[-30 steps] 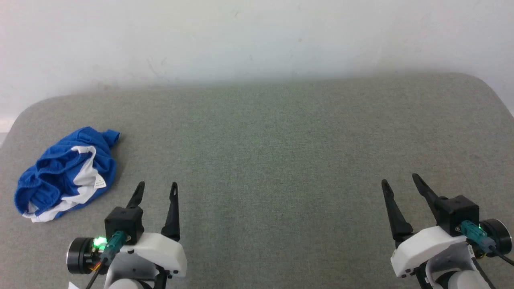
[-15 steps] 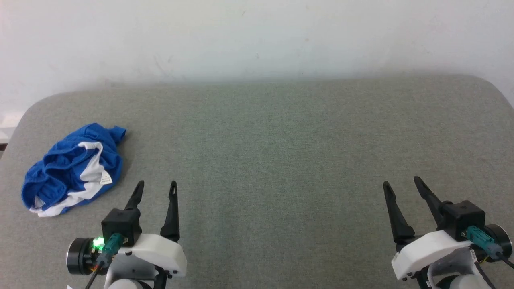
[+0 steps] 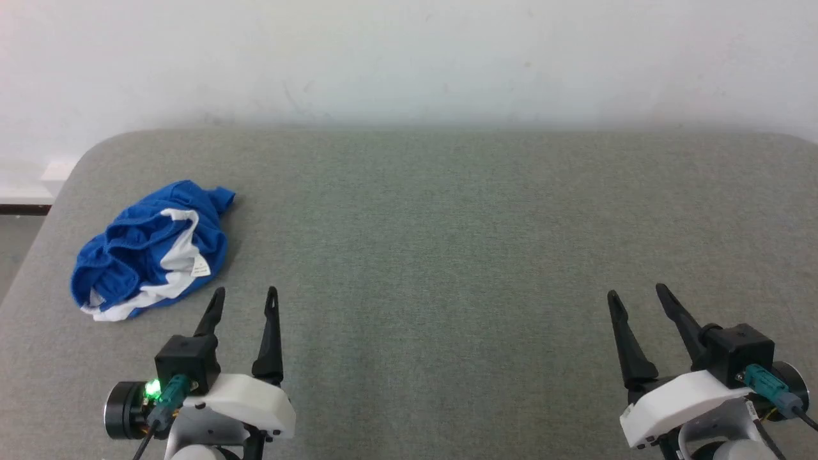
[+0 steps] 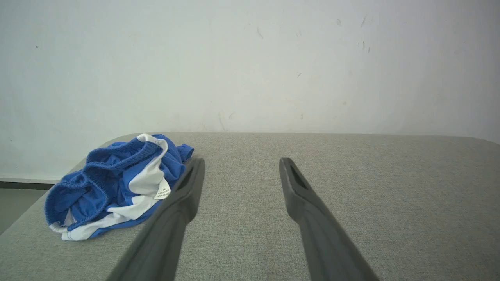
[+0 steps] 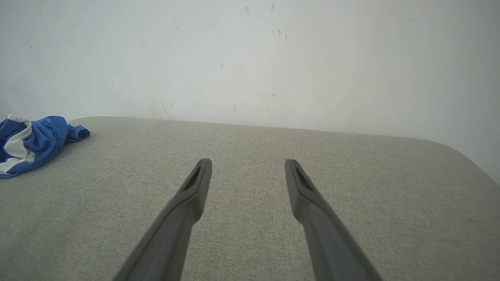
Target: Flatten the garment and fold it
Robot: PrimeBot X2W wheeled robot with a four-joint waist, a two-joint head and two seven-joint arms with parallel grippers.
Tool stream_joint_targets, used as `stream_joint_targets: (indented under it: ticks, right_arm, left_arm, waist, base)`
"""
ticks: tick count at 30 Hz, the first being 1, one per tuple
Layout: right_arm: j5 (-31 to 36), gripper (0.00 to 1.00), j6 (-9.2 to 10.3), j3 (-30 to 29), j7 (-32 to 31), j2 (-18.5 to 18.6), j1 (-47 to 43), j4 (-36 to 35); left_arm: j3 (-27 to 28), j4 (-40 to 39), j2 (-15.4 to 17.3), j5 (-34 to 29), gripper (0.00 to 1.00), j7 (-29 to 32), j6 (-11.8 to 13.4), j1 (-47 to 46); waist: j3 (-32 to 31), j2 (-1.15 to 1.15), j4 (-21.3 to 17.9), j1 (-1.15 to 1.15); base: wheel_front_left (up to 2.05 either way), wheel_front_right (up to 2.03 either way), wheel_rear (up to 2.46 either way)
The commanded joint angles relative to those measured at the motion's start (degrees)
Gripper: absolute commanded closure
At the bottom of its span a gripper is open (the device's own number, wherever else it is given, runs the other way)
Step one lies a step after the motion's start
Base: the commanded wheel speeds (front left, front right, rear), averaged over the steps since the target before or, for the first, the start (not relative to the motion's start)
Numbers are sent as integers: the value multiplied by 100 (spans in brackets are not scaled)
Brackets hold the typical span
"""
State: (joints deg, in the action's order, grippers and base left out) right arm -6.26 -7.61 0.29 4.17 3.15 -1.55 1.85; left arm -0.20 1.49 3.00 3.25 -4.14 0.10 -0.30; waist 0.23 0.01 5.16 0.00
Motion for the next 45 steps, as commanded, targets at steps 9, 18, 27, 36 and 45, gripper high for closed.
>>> stream_joint_targets:
  ticks: [9, 18, 27, 36, 45]
  right_arm:
    - [-157, 0, 5, 46, 157, -11, -95, 97]
    - [-204, 0, 5, 95, 253, -13, -105, 154]
    - [-318, 0, 6, 144, 360, -15, -102, 229]
    - [-369, 0, 7, 198, 468, -16, -92, 272]
    - [-471, 0, 8, 215, 576, -18, -129, 301]
  left_arm:
    - [-11, 57, -5, 122, 0, -160, 54, 13]
    - [-16, 91, -6, 177, 0, -256, 64, 31]
    - [-15, 102, -7, 239, 0, -363, 81, 42]
    - [1, 105, -8, 296, 0, -471, 107, 59]
    - [13, 141, -8, 369, 0, -579, 145, 83]
  waist:
    - [2, -1, 430, 0]
    - [4, -1, 720, 0]
    - [1, -1, 1002, 0]
    - [0, -1, 1236, 0]
    - [-13, -1, 1451, 0]
  base:
    - [0, 0, 0]
    - [0, 0, 0]
    - [0, 0, 0]
    - [0, 0, 0]
    - [0, 0, 0]
